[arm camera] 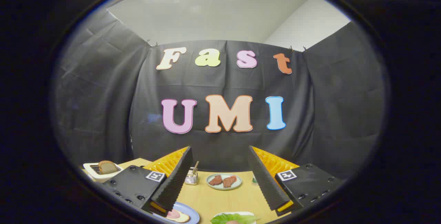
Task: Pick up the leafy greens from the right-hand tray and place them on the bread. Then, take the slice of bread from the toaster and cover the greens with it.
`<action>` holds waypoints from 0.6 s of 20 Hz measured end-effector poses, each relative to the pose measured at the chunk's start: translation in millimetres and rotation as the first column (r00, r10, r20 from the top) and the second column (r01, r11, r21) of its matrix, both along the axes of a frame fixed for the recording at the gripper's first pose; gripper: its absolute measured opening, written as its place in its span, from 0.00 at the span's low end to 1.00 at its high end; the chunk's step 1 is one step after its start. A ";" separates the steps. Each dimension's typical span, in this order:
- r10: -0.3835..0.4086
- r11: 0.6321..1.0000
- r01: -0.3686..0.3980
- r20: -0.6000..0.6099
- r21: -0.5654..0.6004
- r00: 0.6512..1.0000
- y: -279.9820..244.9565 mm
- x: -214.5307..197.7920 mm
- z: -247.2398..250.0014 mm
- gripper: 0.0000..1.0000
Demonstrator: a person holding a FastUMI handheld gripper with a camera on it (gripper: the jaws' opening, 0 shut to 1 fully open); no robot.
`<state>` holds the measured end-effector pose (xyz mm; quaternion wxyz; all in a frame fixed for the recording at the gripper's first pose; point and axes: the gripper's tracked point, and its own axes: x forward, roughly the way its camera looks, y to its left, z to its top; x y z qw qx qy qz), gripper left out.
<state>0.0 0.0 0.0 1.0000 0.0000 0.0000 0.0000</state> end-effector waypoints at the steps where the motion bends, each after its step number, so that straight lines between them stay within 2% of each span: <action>1: 0.001 1.000 -0.001 -0.001 -0.001 1.000 0.1 -0.4 1.8 1.00; 12: 0.001 1.000 -0.001 0.001 0.001 1.000 -3.7 2.2 6.5 1.00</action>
